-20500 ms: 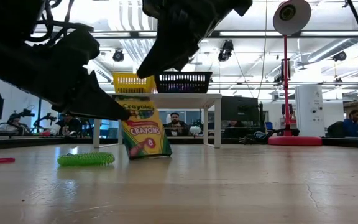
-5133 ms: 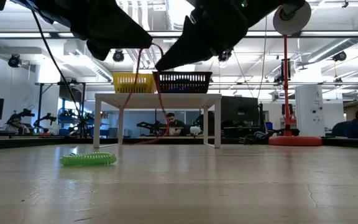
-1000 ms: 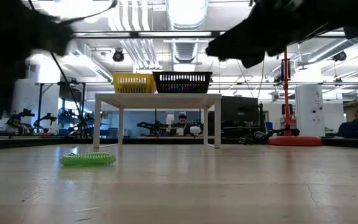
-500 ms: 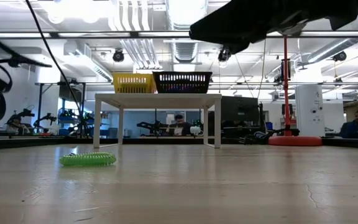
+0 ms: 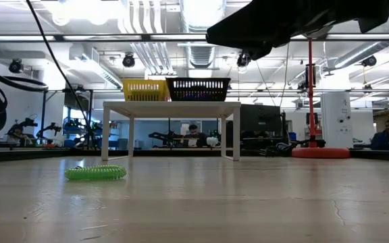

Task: Pick & Place Office Desk Supplies
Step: Put the red rubber band into the red bin

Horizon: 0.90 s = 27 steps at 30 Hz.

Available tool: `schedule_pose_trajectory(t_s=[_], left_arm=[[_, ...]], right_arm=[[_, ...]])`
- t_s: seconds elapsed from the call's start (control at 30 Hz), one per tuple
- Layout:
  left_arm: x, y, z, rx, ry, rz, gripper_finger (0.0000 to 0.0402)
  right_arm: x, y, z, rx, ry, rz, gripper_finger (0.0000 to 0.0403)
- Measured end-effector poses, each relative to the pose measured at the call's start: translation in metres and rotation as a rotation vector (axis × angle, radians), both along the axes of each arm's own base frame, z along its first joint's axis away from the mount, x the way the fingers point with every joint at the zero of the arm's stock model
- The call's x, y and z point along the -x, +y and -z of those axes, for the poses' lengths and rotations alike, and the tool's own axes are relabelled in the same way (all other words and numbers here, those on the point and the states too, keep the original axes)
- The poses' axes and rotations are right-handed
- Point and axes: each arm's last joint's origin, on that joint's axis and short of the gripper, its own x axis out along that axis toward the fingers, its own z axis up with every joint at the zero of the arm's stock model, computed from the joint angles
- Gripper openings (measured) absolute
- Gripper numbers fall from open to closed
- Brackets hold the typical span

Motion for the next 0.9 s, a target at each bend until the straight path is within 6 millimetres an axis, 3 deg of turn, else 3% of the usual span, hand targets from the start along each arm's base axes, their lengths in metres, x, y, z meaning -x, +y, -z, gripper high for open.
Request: schedule_pose_trajectory(t_s=[0.17, 0.4, 0.8, 0.9], left_arm=[[-0.001, 0.002, 0.001, -0.039, -0.043, 0.1, 0.0011], [-0.004, 0.001, 0.0, -0.035, -0.083, 0.173, 0.0002], [-0.07, -0.025, -0.031, -0.178, -0.765, 0.514, 0.0001], [-0.076, -0.025, -0.039, -0.158, -0.761, 0.528, 0.0001]], right_arm=[[0.0, 0.0, 0.001, -0.006, 0.004, 0.003, 0.0081], [0.0, 0.0, 0.001, -0.003, 0.005, 0.002, 0.0076], [0.0, 0.0, 0.001, -0.005, 0.007, 0.003, 0.0068], [0.0, 0.0, 0.001, -0.005, 0.007, 0.003, 0.0068]])
